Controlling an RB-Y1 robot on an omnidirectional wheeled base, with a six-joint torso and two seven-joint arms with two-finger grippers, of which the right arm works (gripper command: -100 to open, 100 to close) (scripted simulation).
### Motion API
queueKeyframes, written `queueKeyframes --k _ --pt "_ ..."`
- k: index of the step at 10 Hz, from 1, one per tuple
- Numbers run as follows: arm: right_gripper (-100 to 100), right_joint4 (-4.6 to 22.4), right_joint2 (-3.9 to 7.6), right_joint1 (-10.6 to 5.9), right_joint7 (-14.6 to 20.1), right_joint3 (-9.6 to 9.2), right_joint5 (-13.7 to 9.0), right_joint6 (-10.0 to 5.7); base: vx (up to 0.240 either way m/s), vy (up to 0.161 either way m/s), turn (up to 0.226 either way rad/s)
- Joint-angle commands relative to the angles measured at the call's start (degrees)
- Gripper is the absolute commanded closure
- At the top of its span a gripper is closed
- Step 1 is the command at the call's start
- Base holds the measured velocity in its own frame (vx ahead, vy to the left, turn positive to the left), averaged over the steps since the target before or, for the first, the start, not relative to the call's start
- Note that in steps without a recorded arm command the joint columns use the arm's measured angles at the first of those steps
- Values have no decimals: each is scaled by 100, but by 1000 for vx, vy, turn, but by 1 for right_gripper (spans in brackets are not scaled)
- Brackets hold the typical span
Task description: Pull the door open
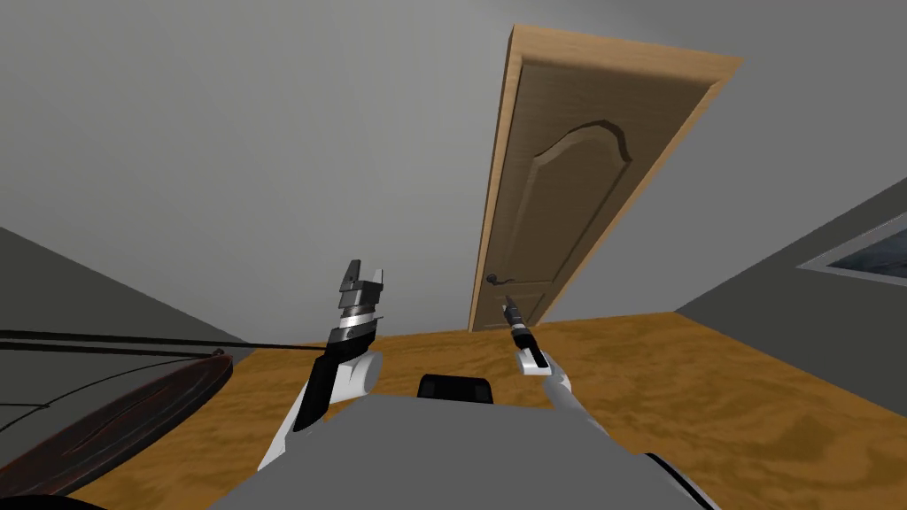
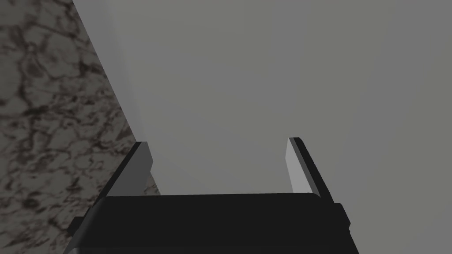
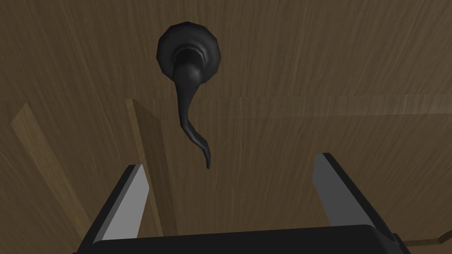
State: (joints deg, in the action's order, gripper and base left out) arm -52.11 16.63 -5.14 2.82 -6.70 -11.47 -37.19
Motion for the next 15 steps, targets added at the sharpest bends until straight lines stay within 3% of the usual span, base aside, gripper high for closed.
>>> queueKeyframes --k 1,8,9,14,15 --pt "-100 206 39 -82 9 -19 -40 -28 -4 -156 209" --pt "-100 846 155 -362 40 -74 -160 -108 4 -114 143" --pt "-100 761 136 -317 28 -68 -147 -96 4 -69 40" --pt "-100 1078 623 -47 423 172 -321 -478 182 50 176" --pt "-100 1078 623 -47 423 172 -321 -478 139 27 56"
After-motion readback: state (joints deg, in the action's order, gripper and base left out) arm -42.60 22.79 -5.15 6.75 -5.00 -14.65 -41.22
